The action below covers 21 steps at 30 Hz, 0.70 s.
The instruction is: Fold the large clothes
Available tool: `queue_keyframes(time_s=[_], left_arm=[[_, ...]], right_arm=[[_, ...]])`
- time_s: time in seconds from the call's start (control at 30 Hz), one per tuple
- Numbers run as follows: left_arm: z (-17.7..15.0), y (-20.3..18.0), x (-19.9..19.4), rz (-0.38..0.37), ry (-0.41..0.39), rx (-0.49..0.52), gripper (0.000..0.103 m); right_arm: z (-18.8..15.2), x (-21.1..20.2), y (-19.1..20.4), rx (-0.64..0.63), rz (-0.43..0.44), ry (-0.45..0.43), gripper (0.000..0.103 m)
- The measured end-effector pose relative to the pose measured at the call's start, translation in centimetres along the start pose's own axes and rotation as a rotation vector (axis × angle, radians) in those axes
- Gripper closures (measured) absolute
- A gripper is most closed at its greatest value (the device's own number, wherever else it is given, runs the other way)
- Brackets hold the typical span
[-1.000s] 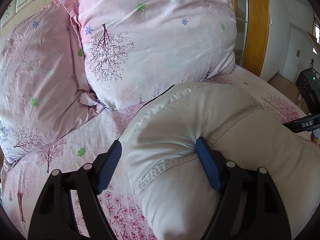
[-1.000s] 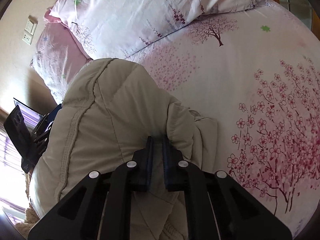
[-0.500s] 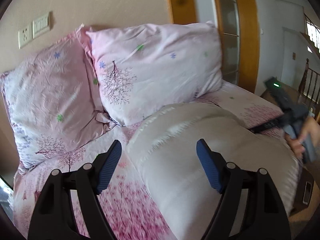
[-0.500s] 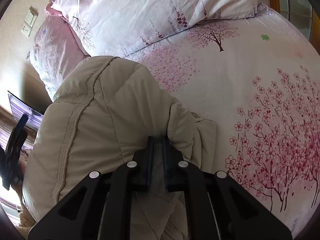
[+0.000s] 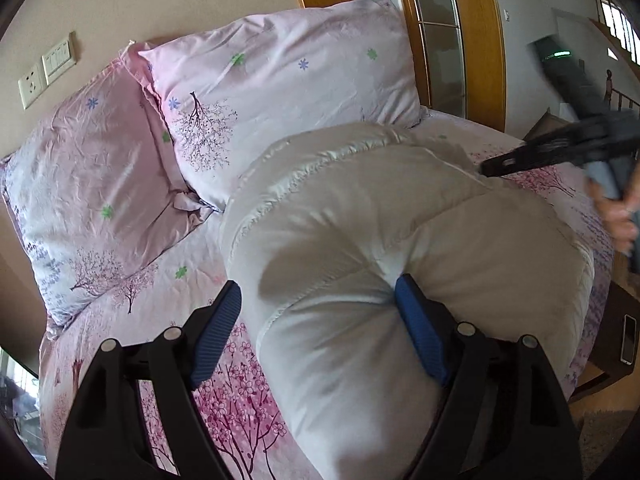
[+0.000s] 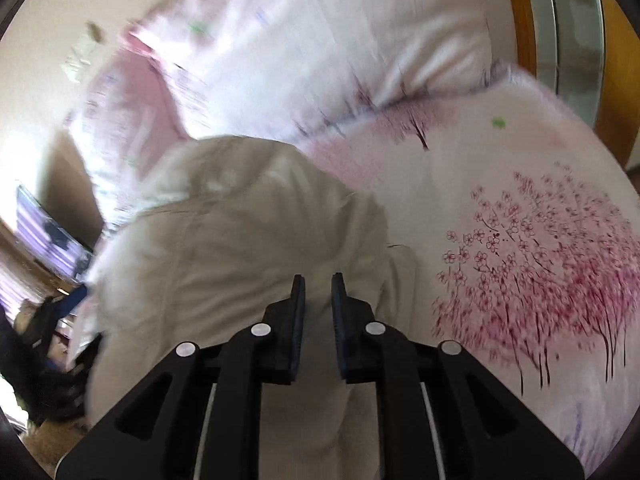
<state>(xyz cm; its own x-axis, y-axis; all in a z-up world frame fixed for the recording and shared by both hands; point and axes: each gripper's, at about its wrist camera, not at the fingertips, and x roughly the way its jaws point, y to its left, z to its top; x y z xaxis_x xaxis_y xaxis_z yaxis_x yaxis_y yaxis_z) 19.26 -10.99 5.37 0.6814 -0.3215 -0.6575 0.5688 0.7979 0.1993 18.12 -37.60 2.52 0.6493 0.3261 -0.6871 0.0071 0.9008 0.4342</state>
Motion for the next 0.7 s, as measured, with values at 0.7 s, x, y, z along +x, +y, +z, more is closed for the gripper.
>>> queue_keyframes(time_s=[0.7], left_arm=[[-1.3,0.8,0.5,-0.081,-0.029,-0.114,0.023]], right_arm=[[-9.1,0.9,-1.5,0.125,0.061,0.018,0.092]])
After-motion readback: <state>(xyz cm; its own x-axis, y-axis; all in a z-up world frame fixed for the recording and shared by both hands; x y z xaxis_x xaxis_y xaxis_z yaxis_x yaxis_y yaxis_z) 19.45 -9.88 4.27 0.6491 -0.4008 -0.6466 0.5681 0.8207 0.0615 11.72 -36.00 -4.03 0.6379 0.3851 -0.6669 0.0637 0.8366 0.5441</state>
